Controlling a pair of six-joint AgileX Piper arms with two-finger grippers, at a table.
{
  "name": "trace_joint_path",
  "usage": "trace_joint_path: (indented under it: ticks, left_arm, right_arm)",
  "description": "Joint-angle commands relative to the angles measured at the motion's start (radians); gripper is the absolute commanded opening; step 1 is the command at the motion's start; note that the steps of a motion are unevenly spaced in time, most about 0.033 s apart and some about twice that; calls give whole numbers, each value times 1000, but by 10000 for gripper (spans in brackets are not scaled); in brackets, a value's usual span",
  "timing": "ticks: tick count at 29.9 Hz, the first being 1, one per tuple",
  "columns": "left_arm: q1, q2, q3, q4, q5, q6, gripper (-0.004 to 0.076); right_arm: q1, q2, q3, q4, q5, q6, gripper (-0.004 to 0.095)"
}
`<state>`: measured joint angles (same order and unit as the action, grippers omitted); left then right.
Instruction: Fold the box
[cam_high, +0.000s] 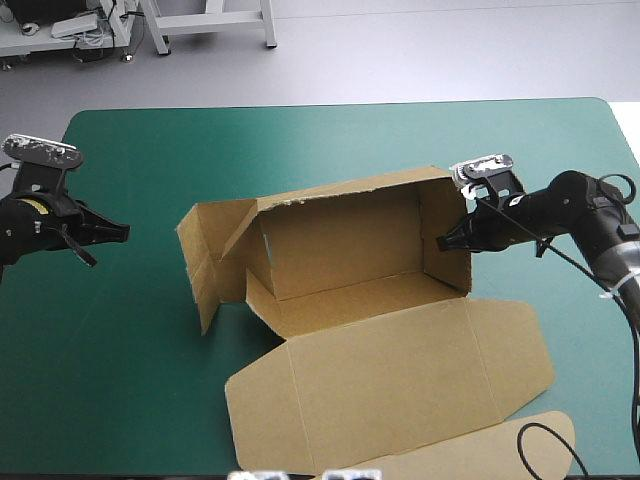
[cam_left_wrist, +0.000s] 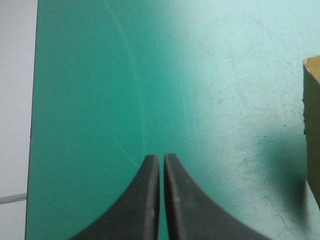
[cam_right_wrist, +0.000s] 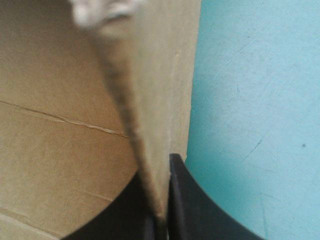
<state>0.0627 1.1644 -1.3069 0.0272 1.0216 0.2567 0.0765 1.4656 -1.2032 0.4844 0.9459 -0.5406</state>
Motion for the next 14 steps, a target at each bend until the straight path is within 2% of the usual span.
trace_joint_path:
  ticks: [1, 7, 14]
  left_arm:
    - [-1, -20, -23, -3, -59, -4, 11]
    - [-1, -20, -23, -18, -56, -4, 8]
    - [-1, -20, -23, -70, -56, 1, 7]
  right_arm:
    - [-8, 1, -36, -20, 104, 31, -16]
    - [-8, 103, -177, -88, 118, 123, -16]
    - [-8, 293, -396, -105, 228, 176, -16]
